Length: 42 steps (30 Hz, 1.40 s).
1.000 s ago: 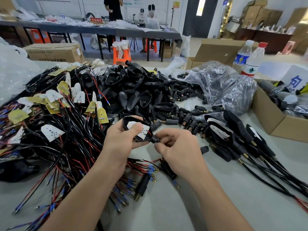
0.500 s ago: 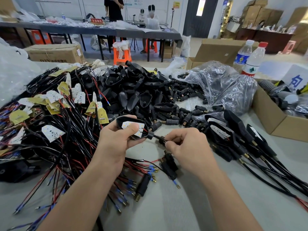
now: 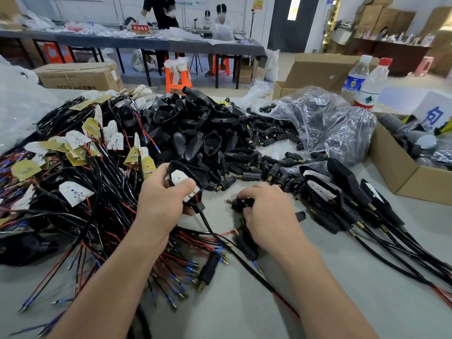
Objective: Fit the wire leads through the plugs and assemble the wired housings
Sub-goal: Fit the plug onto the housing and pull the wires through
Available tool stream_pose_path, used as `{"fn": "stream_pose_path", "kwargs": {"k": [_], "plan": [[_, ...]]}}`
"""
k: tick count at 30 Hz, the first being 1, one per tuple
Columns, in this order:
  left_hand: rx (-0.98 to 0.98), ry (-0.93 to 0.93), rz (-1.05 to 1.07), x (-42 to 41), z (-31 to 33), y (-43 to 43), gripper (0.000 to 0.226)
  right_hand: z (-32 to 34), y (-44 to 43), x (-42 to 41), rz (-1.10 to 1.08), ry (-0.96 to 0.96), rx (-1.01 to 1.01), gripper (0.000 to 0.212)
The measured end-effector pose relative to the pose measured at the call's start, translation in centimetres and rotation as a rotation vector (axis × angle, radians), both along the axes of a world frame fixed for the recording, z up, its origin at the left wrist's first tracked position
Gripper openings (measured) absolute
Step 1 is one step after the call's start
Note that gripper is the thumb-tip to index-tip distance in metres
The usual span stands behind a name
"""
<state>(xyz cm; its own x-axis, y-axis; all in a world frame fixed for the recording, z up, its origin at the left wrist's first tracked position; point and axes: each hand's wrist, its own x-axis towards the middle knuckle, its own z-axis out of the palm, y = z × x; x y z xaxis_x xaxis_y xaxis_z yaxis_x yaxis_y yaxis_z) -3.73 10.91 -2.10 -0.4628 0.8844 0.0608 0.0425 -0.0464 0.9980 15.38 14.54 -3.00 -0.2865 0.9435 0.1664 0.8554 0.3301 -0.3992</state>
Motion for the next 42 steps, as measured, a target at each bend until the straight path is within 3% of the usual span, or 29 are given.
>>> {"fn": "stream_pose_path", "kwargs": {"k": [4, 8, 13, 16, 18, 20, 21, 23, 25, 26, 30, 32, 34, 38, 40, 42], "plan": [[0.01, 0.028, -0.022, 0.1, -0.1, -0.1, 0.016, 0.2, -0.3, 0.4, 0.015, 0.016, -0.027, 0.038], [-0.047, -0.033, -0.035, 0.2, -0.1, 0.1, 0.015, 0.0, -0.4, 0.6, -0.098, 0.163, -0.006, 0.043], [-0.081, -0.125, -0.032, 0.1, 0.2, 0.3, 0.02, 0.7, -0.7, 0.8, -0.153, 0.618, -0.04, 0.052], [-0.002, -0.273, 0.01, 0.2, 0.4, 0.2, 0.019, 2.2, -1.7, 0.7, -0.078, 0.934, -0.184, 0.053], [0.084, -0.411, 0.061, 0.0, 0.7, 0.2, 0.019, 3.3, -2.5, 0.7, 0.053, 1.119, -0.324, 0.036], [0.152, -0.552, 0.127, -0.3, 0.9, 0.3, 0.018, 4.0, -3.1, 0.6, 0.253, 1.3, -0.595, 0.019], [0.17, -0.625, 0.157, -0.4, 1.0, 0.4, 0.015, 4.3, -3.5, 0.5, 0.341, 1.349, -0.761, 0.015], [0.178, -0.766, 0.186, -0.5, 1.3, 0.4, 0.01, 4.3, -4.2, -0.1, 0.457, 1.259, -0.949, 0.01], [0.181, -0.842, 0.158, -0.5, 1.4, 0.3, 0.012, 3.7, -4.4, -1.0, 0.407, 1.174, -0.897, 0.018], [0.182, -0.84, 0.133, -0.5, 1.4, 0.1, 0.014, 3.5, -4.4, -1.4, 0.355, 1.219, -0.835, 0.022], [0.09, -0.557, 0.048, -0.8, 1.3, -0.4, 0.019, 4.0, -3.1, -0.7, 0.221, 1.651, -0.611, 0.012], [0.032, -0.486, -0.005, -0.5, 1.1, -0.4, 0.025, 4.2, -2.0, 0.6, 0.146, 1.764, -0.612, 0.012], [0.039, -0.515, -0.034, 0.1, 1.0, -0.4, 0.028, 4.0, -1.4, 1.8, 0.124, 1.76, -0.741, 0.01], [0.106, -0.685, -0.046, 0.6, 0.9, -0.2, 0.028, 3.0, -1.8, 1.5, 0.19, 1.492, -1.014, 0.008], [0.085, -0.757, -0.099, 0.4, 0.8, -0.1, 0.022, 2.4, -1.6, 0.3, 0.149, 1.585, -0.946, 0.014], [0.024, -0.714, -0.145, 0.2, 0.5, -0.1, 0.029, 2.3, -1.1, -0.6, 0.055, 1.711, -0.776, 0.027]]}}
